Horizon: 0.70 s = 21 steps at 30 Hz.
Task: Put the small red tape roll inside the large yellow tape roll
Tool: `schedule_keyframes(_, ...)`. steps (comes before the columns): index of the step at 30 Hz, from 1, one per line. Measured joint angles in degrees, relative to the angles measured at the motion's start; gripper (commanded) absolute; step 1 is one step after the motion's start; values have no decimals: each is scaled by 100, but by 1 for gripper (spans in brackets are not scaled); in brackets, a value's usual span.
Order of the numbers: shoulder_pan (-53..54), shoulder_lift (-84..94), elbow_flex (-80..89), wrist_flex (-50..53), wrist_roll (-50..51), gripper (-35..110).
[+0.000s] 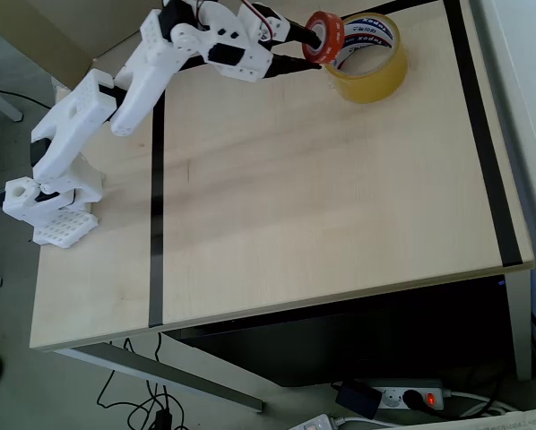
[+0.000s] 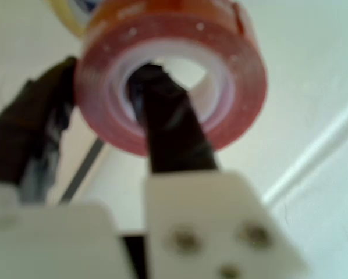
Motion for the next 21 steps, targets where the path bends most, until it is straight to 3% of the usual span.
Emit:
schedule_keyframes(11,-79,-299,-97,-35,0,15)
schedule_keyframes(21,-44,-299,-211,-9,0,18)
